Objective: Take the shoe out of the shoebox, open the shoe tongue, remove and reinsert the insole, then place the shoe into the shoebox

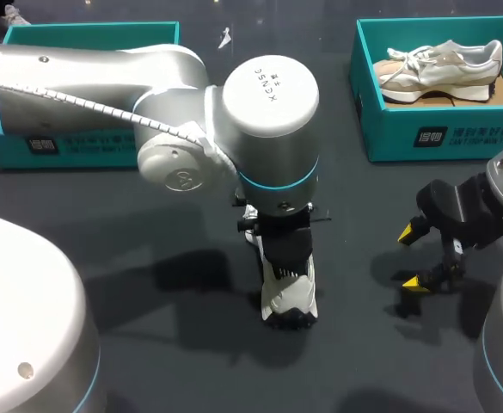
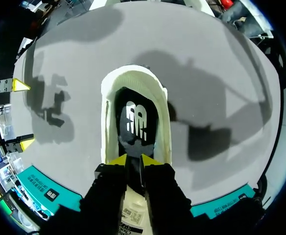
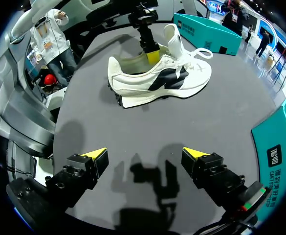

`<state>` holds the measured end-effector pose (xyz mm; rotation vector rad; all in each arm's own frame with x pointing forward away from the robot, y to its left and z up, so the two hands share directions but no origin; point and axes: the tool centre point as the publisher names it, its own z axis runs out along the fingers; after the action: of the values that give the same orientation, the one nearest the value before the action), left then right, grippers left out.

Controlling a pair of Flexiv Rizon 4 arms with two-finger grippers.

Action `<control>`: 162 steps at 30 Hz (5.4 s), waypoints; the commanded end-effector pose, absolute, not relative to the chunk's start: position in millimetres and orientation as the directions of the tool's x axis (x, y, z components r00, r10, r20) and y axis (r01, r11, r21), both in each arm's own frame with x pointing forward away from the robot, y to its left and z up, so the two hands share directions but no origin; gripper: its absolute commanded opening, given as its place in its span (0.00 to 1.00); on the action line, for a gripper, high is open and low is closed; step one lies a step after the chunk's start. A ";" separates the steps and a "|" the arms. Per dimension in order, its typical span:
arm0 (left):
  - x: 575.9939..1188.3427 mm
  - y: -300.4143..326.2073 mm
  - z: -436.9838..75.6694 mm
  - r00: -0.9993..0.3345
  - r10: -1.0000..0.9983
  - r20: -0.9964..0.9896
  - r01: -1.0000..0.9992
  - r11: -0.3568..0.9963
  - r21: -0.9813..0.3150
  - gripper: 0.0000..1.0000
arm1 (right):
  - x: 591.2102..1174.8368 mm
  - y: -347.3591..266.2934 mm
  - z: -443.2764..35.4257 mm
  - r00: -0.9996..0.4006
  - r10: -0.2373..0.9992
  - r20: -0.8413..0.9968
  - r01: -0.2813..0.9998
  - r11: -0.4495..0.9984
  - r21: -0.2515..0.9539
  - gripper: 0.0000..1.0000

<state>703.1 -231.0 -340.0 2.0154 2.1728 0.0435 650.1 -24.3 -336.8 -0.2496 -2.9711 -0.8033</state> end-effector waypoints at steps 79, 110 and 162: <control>777.4 -212.2 -258.4 -0.064 0.990 -0.125 0.998 0.065 0.000 1.00 | 648.6 -24.2 -336.4 -0.985 0.143 0.092 0.170 0.853 0.494 1.00; 806.3 -217.2 -283.2 -0.110 0.988 -0.107 0.993 0.105 -0.055 0.37 | 648.6 -24.2 -336.4 -0.985 0.143 0.092 0.170 0.853 0.494 1.00; 716.4 -220.5 -334.4 -0.058 0.988 -0.143 0.984 0.033 -0.174 0.31 | 648.6 -24.2 -336.4 -0.985 0.143 0.092 0.170 0.853 0.494 1.00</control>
<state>722.9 -231.4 -345.6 2.1833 2.2854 -0.3670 650.1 -24.3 -336.8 -0.2497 -2.9711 -0.8033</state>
